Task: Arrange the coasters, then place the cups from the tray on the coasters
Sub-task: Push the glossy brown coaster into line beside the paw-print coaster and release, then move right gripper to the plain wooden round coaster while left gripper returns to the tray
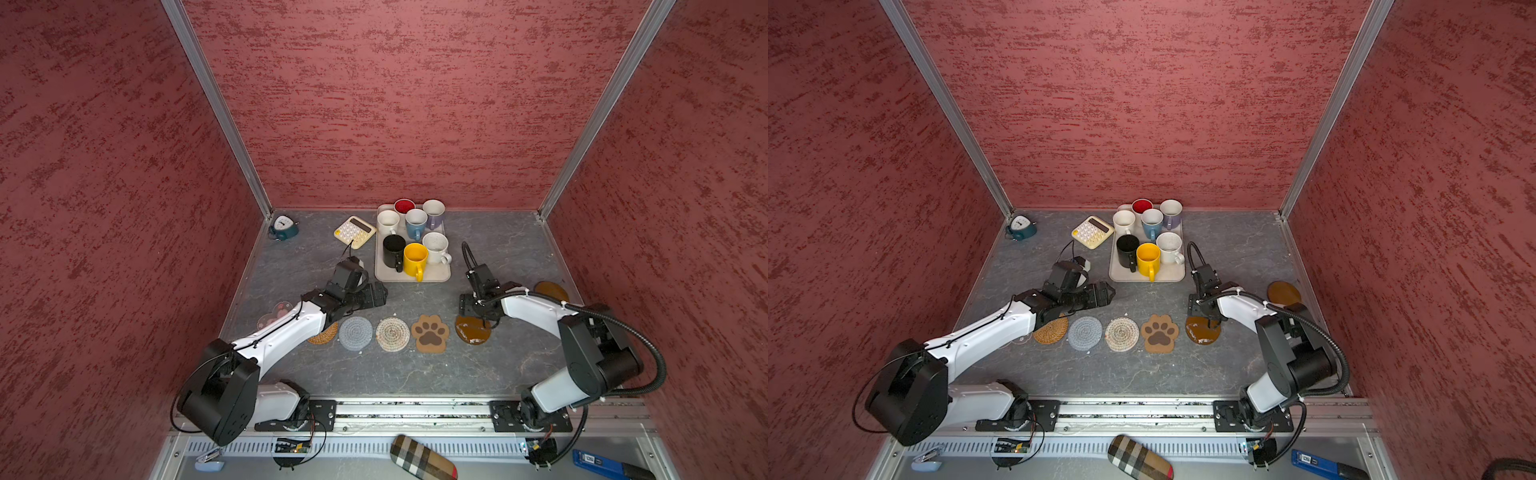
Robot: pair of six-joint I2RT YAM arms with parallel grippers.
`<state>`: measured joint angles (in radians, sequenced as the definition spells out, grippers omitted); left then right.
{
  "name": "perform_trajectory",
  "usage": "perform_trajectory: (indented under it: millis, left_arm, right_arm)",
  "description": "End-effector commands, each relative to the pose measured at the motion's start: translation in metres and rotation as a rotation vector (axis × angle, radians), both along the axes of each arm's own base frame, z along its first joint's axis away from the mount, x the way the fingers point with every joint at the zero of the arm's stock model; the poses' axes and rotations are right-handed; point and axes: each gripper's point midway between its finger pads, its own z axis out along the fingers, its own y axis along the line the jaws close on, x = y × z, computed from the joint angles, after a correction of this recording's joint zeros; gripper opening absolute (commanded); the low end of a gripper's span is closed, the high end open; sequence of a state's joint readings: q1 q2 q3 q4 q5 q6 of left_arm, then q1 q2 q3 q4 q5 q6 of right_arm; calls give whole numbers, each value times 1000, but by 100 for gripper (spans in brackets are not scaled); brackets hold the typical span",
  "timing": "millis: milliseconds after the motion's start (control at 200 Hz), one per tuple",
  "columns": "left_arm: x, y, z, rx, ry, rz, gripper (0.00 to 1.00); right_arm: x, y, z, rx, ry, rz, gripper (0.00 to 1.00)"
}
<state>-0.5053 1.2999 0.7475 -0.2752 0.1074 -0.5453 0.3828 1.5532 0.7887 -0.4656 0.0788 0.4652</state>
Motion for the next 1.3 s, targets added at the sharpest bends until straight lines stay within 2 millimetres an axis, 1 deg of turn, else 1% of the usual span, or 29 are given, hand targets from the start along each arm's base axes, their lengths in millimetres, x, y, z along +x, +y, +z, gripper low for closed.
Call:
perform_trajectory:
  millis: [0,145,255,446,556,671,781,1007,1117,1142,1297]
  left_arm:
    - [0,-6,3,-17,-11,-16,99]
    - [2,-7,10,-12,-16,-23,99]
    - [4,-8,21,-3,-27,-25,100]
    - [11,-8,39,26,-44,-31,100]
    - [18,-8,51,44,-60,-32,99]
    - [26,-9,62,56,-73,-32,99]
    - [35,-12,70,65,-75,-36,99]
    - [58,-25,78,79,-71,-58,100]
    - [70,-34,80,80,-68,-73,100]
    - [72,-35,78,83,-61,-75,100]
    - [90,-47,78,85,-44,-92,99]
  right_arm:
    - [0,5,8,23,-16,-10,80]
    - [16,6,30,8,-65,-6,82]
    - [31,4,46,-11,-108,-4,83]
    - [55,-8,69,-9,-183,-31,84]
    - [66,-19,77,-9,-215,-52,84]
    - [78,-37,83,20,-247,-101,84]
    - [90,-59,86,39,-277,-166,84]
    - [112,-102,95,50,-349,-301,84]
    - [122,-122,94,50,-366,-362,84]
    - [124,-126,94,49,-371,-373,84]
    - [139,-156,87,33,-363,-441,84]
